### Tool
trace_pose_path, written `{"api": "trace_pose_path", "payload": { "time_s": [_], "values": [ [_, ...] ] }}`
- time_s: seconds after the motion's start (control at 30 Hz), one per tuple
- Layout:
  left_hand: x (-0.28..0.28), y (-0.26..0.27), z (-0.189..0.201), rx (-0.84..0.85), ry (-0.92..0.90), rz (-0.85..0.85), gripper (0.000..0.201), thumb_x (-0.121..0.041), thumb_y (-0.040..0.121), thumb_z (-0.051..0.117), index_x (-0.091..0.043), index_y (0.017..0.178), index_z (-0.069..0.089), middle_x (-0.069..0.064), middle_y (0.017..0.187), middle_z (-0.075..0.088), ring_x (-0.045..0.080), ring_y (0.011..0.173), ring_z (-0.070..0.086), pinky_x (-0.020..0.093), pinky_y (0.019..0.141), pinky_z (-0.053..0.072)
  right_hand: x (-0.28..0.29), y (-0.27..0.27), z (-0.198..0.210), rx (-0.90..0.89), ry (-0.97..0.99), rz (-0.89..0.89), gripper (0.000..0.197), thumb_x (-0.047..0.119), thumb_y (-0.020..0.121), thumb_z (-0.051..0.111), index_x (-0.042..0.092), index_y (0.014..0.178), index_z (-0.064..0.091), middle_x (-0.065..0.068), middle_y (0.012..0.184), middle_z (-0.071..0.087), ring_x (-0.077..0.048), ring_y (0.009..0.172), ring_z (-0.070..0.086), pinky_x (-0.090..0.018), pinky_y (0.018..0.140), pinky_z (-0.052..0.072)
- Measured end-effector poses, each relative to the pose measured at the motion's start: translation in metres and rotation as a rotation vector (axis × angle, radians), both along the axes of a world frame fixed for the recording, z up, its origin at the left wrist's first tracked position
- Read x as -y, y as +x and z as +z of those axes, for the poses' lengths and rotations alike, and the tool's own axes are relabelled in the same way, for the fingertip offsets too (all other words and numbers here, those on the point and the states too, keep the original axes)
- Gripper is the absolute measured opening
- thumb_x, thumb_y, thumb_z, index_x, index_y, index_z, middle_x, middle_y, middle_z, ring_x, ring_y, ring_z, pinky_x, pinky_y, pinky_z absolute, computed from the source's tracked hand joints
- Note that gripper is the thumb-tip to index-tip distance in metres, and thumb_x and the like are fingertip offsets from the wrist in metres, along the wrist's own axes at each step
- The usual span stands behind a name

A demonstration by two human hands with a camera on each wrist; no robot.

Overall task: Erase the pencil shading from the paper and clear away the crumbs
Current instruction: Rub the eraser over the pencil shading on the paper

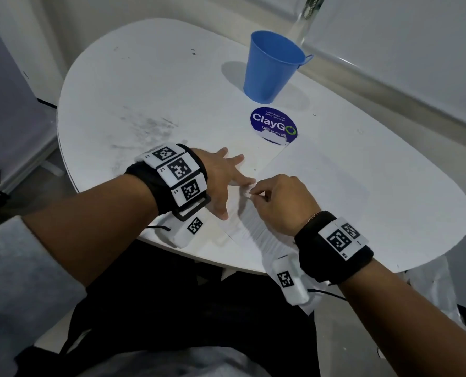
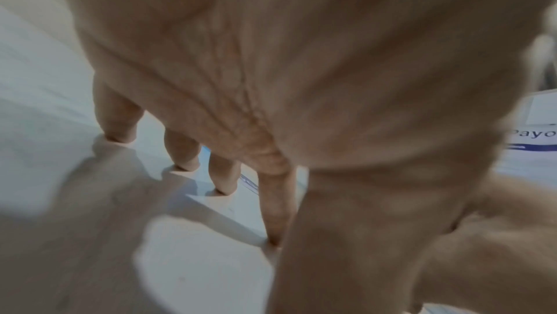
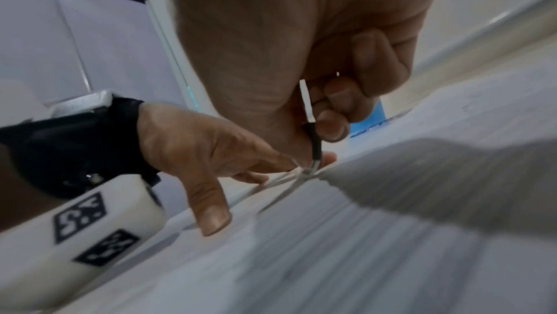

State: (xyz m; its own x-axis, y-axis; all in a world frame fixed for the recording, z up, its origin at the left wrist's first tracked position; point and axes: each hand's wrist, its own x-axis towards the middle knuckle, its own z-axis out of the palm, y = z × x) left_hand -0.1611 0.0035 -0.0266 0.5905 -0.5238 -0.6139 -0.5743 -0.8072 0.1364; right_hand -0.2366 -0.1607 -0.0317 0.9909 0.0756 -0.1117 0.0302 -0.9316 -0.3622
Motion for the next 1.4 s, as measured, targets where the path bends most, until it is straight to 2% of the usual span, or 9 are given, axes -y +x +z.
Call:
{"api": "trace_pose_path", "payload": {
  "time_s": [0.13,0.33,0.43,0.6,0.73,0.87,1.0,1.13,1.4],
  "values": [
    [-0.005,0.002,-0.001,-0.002,-0.023,-0.008,0.09,-0.05,0.088,0.069,-0.062,0.151,0.006,-0.015,0.165,-0.023,0.016,0.152,-0.024,0.059,0.123,0.007,0.007,0.004,0.003,-0.023,-0.008,-0.037,0.017,0.022,0.092,0.063,0.027,0.098,0.078,0.021,0.063,0.05,-0.014,0.073,0.059,-0.023,0.068,0.043],
    [-0.001,0.001,-0.002,0.014,-0.013,0.009,0.091,-0.047,0.087,0.071,-0.063,0.151,0.008,-0.016,0.165,-0.021,0.014,0.152,-0.022,0.057,0.123,0.011,-0.006,-0.012,0.002,-0.014,0.008,0.049,0.017,0.024,0.091,0.061,0.027,0.093,0.078,0.005,0.078,0.071,-0.019,0.074,0.065,-0.027,0.071,0.051],
    [-0.001,0.0,0.0,0.002,-0.019,0.017,0.093,-0.047,0.085,0.074,-0.063,0.15,0.01,-0.014,0.166,-0.02,0.015,0.153,-0.021,0.055,0.124,0.009,-0.015,-0.027,0.004,-0.08,0.018,0.184,0.017,0.024,0.09,0.061,0.029,0.09,0.077,0.01,0.072,0.069,-0.015,0.069,0.063,-0.029,0.07,0.052],
    [0.001,-0.003,0.005,0.014,-0.004,0.029,0.092,-0.044,0.087,0.073,-0.061,0.151,0.009,-0.015,0.166,-0.02,0.014,0.153,-0.021,0.052,0.124,0.015,0.002,-0.01,0.006,-0.004,0.019,0.01,0.016,0.022,0.09,0.063,0.022,0.089,0.079,0.005,0.071,0.069,-0.02,0.073,0.063,-0.03,0.072,0.051],
    [-0.002,-0.002,0.006,-0.011,-0.02,0.036,0.095,-0.042,0.085,0.076,-0.063,0.151,0.011,-0.015,0.166,-0.02,0.014,0.153,-0.021,0.053,0.124,0.011,-0.019,-0.031,0.008,-0.098,0.019,0.206,0.018,0.022,0.089,0.061,0.027,0.09,0.078,0.006,0.078,0.073,-0.019,0.075,0.065,-0.029,0.073,0.051],
    [0.0,-0.002,0.008,-0.021,-0.008,0.033,0.097,-0.041,0.084,0.076,-0.06,0.152,0.01,-0.014,0.166,-0.022,0.015,0.152,-0.023,0.055,0.123,0.014,0.0,-0.005,0.007,-0.031,0.059,0.016,0.014,0.025,0.091,0.066,0.03,0.094,0.079,0.009,0.076,0.07,-0.014,0.071,0.06,-0.022,0.069,0.041],
    [0.0,-0.003,0.009,-0.019,-0.016,0.038,0.097,-0.039,0.084,0.077,-0.061,0.152,0.011,-0.014,0.166,-0.02,0.014,0.153,-0.022,0.052,0.124,0.011,-0.017,-0.03,0.005,-0.11,0.05,0.188,0.018,0.022,0.09,0.061,0.026,0.09,0.078,0.008,0.074,0.071,-0.013,0.067,0.06,-0.027,0.068,0.048],
    [0.0,-0.002,0.009,-0.031,-0.018,0.043,0.097,-0.039,0.084,0.078,-0.06,0.152,0.011,-0.013,0.166,-0.021,0.016,0.152,-0.022,0.054,0.124,0.012,0.001,-0.007,0.005,-0.045,0.062,0.045,0.013,0.028,0.091,0.066,0.029,0.095,0.079,0.011,0.078,0.071,-0.007,0.064,0.054,-0.02,0.068,0.039],
    [0.001,-0.005,0.011,-0.02,-0.019,0.05,0.096,-0.041,0.085,0.076,-0.06,0.152,0.011,-0.013,0.166,-0.019,0.015,0.153,-0.02,0.05,0.123,0.012,-0.001,-0.015,0.003,-0.059,0.034,0.061,0.015,0.024,0.09,0.065,0.028,0.091,0.079,0.008,0.077,0.073,-0.016,0.073,0.065,-0.026,0.072,0.049]
  ]
}}
